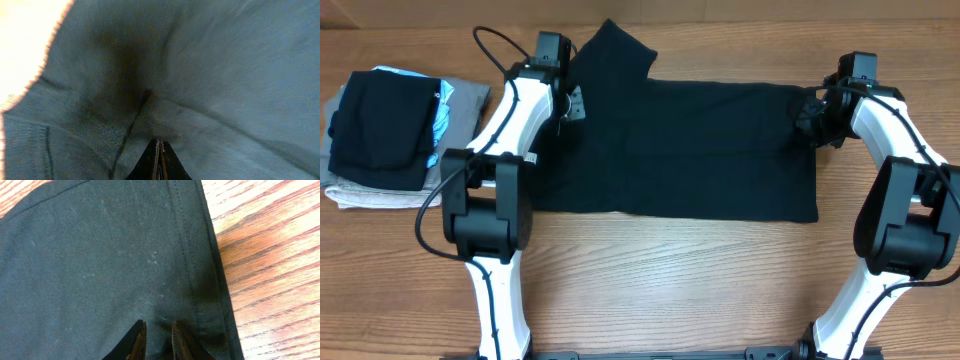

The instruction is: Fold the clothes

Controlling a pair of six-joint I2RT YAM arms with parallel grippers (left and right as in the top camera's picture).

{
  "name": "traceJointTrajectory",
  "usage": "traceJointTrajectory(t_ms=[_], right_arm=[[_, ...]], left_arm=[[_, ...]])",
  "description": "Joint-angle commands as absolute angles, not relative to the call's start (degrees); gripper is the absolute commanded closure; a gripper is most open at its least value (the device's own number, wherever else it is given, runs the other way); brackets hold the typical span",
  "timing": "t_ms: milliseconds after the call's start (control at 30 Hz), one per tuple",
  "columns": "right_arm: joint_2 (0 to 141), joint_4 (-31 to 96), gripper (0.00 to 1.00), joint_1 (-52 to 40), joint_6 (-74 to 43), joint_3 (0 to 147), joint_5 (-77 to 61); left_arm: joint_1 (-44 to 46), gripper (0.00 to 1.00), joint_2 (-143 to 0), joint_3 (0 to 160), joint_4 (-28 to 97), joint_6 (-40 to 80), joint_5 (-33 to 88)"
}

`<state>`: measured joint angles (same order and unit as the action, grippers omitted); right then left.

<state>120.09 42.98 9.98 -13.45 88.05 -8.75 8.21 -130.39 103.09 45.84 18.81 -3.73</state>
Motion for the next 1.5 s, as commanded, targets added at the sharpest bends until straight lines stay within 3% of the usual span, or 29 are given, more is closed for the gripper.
traceJointTrajectory(t_ms=[0, 267, 333, 500, 933, 1267, 1300, 1367, 1467], right_arm=[[120.05, 42.48, 0.78, 9.58, -13.26, 86.83, -8.45], [120.42, 40.34, 0.78, 9.61, -13.28, 83.0, -5.1], [120.42, 41.12, 0.82, 9.61, -13.39, 82.21, -3.01], [120.42, 46.72, 0.89, 10.46, -20.53, 80.97, 1.93], [120.4, 60.42, 0.87, 11.77, -22.57, 80.97, 1.89], [118.48, 64.99, 0.84, 11.75, -21.08, 92.31, -0.34], [118.26, 66.24, 0.83, 11.75, -20.49, 94.41, -0.32], [117.95, 69.43, 0.79, 11.42, -19.05, 99.26, -0.27], [117.95, 75.94, 0.65, 11.09, -17.76, 107.74, -0.27]], left_arm=[[8.19, 0.96, -134.52, 102.37, 46.94, 17.54, -5.1], [7.99, 0.96, -136.51, 102.39, 50.28, 17.54, -5.08], [7.97, 0.96, -136.49, 102.39, 52.64, 17.54, -5.1], [7.9, 0.96, -136.49, 102.37, 60.55, 17.58, -5.1], [7.9, 0.96, -135.98, 102.37, 75.18, 17.8, -5.1], [7.9, 0.95, -119.72, 110.78, 73.23, 17.19, -5.23], [7.94, 0.91, -117.86, 112.86, 73.08, 16.16, -3.79], [8.01, 0.66, -114.67, 117.62, 72.77, 13.87, -0.21], [8.01, 0.47, -112.4, 125.45, 73.14, 10.33, 3.4]])
